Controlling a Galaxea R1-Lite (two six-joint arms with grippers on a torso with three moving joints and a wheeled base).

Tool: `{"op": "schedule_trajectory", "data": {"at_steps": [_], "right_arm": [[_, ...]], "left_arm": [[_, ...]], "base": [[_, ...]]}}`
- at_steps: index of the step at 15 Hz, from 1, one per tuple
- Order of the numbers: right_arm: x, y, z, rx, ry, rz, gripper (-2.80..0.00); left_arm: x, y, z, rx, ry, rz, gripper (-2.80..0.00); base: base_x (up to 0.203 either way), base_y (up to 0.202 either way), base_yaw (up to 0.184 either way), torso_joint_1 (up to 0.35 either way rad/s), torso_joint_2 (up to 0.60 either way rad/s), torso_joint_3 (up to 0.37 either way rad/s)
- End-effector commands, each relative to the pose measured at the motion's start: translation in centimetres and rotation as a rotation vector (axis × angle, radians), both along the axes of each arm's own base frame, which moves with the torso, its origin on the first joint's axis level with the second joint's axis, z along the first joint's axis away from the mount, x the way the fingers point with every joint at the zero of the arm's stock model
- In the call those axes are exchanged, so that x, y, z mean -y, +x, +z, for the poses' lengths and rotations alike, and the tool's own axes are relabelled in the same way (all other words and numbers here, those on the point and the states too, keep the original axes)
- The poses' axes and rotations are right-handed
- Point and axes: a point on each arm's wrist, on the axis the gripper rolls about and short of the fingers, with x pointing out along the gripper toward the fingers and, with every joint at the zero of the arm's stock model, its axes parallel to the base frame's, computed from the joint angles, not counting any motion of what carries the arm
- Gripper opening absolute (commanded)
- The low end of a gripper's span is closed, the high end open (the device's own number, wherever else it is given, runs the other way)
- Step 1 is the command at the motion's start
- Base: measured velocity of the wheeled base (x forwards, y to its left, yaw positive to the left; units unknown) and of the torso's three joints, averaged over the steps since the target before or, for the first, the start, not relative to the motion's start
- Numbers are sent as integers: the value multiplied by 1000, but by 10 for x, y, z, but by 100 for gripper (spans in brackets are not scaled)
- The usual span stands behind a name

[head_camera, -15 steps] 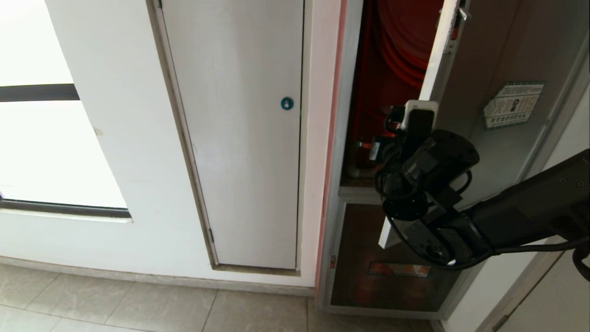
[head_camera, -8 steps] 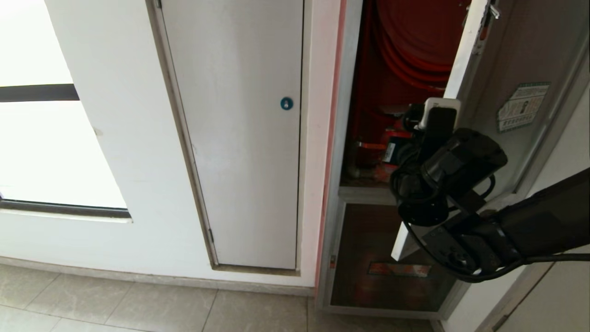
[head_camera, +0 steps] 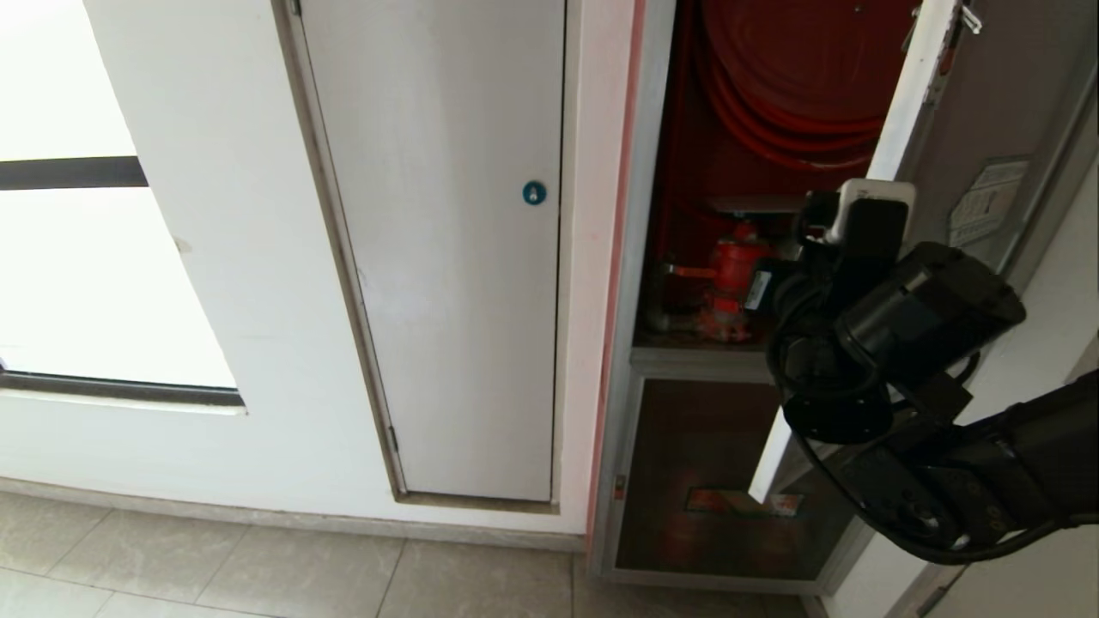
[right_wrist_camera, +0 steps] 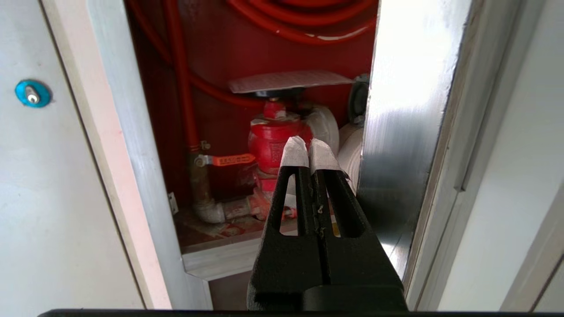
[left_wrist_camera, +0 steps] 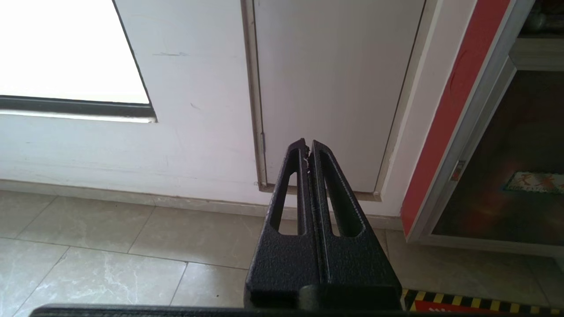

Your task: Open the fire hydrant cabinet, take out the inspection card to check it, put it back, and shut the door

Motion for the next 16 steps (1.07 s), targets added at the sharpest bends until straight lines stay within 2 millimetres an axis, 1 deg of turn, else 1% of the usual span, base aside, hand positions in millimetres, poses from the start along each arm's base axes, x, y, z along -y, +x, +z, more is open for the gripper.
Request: {"op": "schedule_trajectory", "data": {"at_steps": [1,3,6,13,16], "right_arm": [[6,-10,3,8,9,-11,-280],[9,-15,2,3,8,-14,-280],[14,-24,8,12,23,-29,-280],[26,-44,12,14,28,-37,-280],[33,-56,14,16,35,-42,-280]], "left_arm": [[0,1,-2,-7,-1,1,-280],[0,1,-2,-7,-1,1,-280],[0,1,-2,-7,-1,1,-280],[0,1,-2,-7,-1,1,-280],[0,1,-2,-7,-1,1,-280]], "base": [[0,0,0,0,0,0],[0,0,0,0,0,0],[0,0,0,0,0,0],[0,0,0,0,0,0],[0,0,0,0,0,0]]}}
